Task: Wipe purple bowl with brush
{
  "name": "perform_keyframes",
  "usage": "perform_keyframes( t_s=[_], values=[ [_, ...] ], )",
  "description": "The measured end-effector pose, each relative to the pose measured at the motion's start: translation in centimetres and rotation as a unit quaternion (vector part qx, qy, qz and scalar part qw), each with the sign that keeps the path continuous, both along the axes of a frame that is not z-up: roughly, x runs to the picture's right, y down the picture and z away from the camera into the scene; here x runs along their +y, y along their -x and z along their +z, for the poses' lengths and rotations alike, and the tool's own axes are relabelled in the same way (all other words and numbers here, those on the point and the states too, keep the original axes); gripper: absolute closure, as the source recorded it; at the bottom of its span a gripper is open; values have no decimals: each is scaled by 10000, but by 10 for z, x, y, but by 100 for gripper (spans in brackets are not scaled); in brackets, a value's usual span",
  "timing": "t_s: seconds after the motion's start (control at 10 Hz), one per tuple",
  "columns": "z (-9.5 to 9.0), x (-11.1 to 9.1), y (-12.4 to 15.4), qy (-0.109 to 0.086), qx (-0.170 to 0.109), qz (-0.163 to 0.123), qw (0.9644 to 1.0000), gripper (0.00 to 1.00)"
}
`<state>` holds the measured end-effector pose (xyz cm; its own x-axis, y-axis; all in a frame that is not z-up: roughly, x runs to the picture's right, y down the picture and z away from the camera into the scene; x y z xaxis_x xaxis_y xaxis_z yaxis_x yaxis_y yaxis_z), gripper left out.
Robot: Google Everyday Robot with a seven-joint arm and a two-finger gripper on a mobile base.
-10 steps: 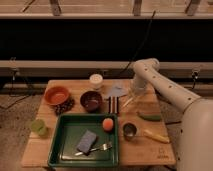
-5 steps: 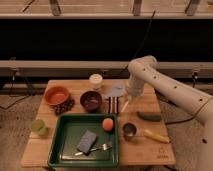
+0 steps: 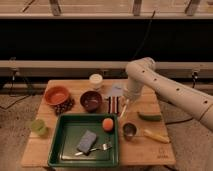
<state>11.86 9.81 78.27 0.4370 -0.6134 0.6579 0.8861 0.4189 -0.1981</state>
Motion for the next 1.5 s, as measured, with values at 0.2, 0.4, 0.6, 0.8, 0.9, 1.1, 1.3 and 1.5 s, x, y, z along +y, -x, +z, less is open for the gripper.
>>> perform_keyframes(
  t_s=[0.2,0.4,0.6,0.8,0.9,1.1,1.3,1.5],
  values=[
    [0,0,0,-4,-1,0,10000,100],
    [0,-3,1,-98,-77,-73,9999,100],
    [-8,-12,23,-348,-468,-474,9972,100],
    [-14,-17,53,-488,-830,-864,9916,100],
    [-14,-17,64,-504,-963,-1012,9889,100],
    [-17,-15,91,-485,-1296,-1368,9809,100],
    [-24,-5,112,-452,-1626,-1648,9718,100],
    [-39,11,127,-430,-1881,-1821,9642,100]
  ],
)
